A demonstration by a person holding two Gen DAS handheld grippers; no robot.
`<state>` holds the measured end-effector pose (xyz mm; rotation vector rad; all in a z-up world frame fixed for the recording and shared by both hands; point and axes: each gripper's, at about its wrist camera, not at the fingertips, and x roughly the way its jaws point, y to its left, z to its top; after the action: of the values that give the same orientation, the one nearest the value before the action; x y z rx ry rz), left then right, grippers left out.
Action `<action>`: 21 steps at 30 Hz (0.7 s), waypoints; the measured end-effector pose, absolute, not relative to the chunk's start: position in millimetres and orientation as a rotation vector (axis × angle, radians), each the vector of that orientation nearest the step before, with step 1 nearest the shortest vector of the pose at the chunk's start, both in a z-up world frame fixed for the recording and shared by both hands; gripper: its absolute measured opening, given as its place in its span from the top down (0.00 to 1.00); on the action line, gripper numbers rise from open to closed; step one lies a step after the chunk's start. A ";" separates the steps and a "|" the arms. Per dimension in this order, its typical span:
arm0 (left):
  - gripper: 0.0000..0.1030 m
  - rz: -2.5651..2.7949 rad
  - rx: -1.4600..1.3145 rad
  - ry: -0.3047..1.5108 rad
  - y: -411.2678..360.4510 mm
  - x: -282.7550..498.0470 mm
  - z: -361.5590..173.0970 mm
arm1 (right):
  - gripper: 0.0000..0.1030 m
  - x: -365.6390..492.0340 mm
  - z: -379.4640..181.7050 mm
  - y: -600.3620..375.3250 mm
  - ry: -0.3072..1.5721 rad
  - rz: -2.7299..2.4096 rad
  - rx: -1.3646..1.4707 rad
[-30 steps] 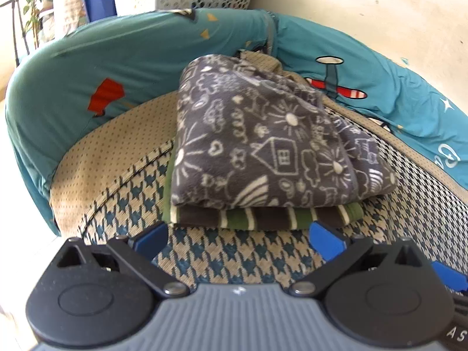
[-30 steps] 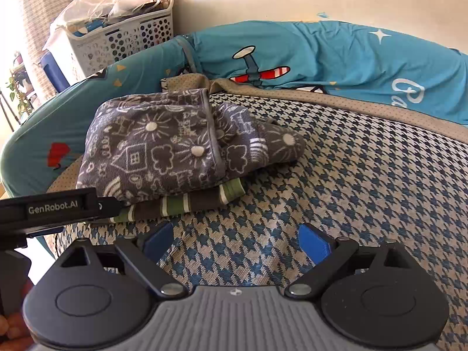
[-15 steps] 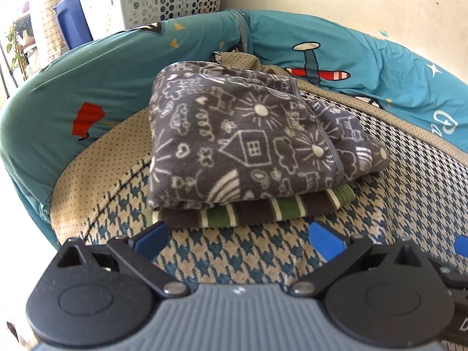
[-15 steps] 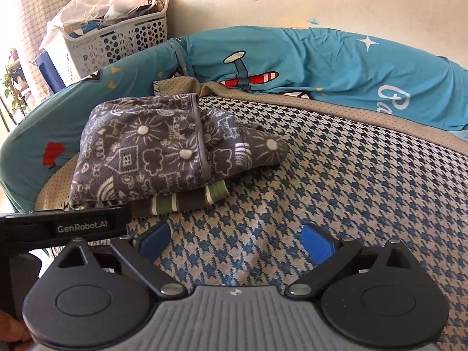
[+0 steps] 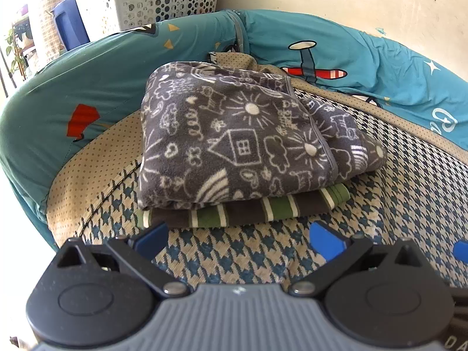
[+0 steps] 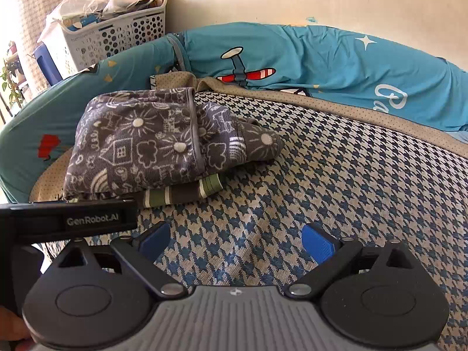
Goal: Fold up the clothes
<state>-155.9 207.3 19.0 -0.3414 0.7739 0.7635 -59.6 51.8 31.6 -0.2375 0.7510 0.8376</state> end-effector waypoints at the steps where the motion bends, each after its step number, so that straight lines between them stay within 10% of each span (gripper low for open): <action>1: 0.00 0.764 -0.349 0.771 208.2 -156.7 19.3 | 0.06 -60.2 31.2 52.5 0.751 0.839 -0.242; 21: 0.00 0.774 -0.355 0.743 211.6 -161.8 61.8 | 0.06 -59.5 42.9 52.4 0.760 0.832 -0.212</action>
<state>-161.8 211.6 61.8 -0.3551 0.7432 0.7738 -59.5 52.4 42.9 -0.2115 0.7596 0.8317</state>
